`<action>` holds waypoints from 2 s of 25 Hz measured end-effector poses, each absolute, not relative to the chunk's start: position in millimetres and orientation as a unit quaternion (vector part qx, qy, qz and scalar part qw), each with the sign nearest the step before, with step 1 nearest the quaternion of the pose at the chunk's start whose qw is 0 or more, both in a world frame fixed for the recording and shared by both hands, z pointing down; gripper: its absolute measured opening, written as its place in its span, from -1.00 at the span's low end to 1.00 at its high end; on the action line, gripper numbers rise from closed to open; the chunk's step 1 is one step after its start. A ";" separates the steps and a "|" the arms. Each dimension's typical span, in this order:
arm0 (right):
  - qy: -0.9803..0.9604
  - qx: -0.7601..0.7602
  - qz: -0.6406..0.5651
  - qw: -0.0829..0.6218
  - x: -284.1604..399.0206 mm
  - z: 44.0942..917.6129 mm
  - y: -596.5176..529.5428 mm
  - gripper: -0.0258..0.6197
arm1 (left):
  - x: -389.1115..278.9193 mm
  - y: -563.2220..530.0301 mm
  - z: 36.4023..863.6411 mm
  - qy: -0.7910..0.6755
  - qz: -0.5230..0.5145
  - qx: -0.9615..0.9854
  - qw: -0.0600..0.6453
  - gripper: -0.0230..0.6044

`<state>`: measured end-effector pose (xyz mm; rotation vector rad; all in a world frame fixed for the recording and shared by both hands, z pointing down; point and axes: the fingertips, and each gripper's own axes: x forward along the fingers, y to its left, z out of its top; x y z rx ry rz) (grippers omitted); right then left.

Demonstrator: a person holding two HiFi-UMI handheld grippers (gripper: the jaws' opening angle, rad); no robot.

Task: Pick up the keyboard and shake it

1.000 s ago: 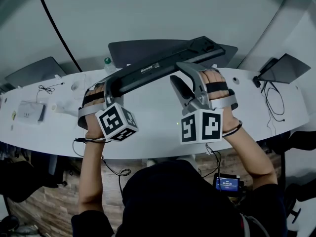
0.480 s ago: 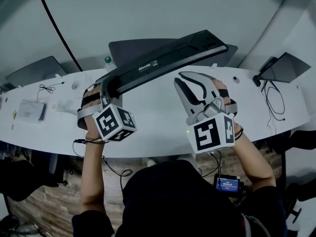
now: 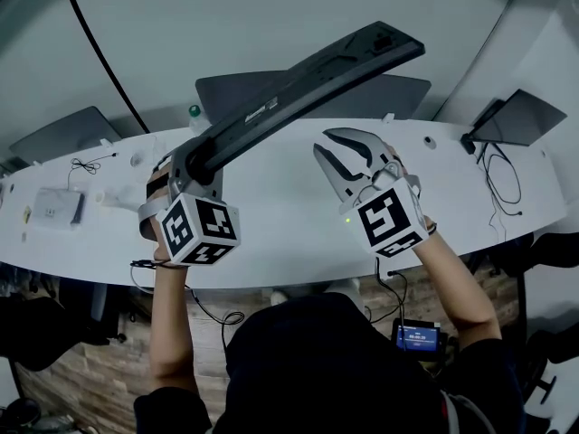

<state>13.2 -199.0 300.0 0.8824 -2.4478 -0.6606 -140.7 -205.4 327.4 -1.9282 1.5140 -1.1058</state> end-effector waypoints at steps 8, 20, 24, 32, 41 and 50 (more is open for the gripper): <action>-0.932 0.280 -0.153 0.173 4.0 295.6 -200.7 -0.44 | -115.3 -190.5 323.5 0.526 -0.330 -0.764 0.178 -0.62; -0.981 0.182 -0.040 0.052 -12.1 270.6 -195.8 -0.23 | -91.2 -170.9 311.7 0.471 -0.252 -0.835 0.134 -0.62; -0.988 0.151 -0.023 0.031 -17.3 265.2 -195.3 -0.19 | -84.9 -169.2 310.4 0.447 -0.242 -0.851 0.134 -0.63; -0.994 0.105 0.008 0.007 -15.9 258.4 -198.7 -0.17 | -74.4 -161.3 302.4 0.395 -0.201 -0.889 0.113 -0.62; -0.998 0.013 0.038 -0.041 -17.6 241.0 -187.5 -0.16 | -59.9 -156.3 298.5 0.362 -0.191 -0.905 0.116 -0.62; -0.992 -0.094 0.055 -0.067 -20.6 232.1 -168.3 -0.16 | -48.1 -145.0 292.7 0.307 -0.166 -0.931 0.108 -0.62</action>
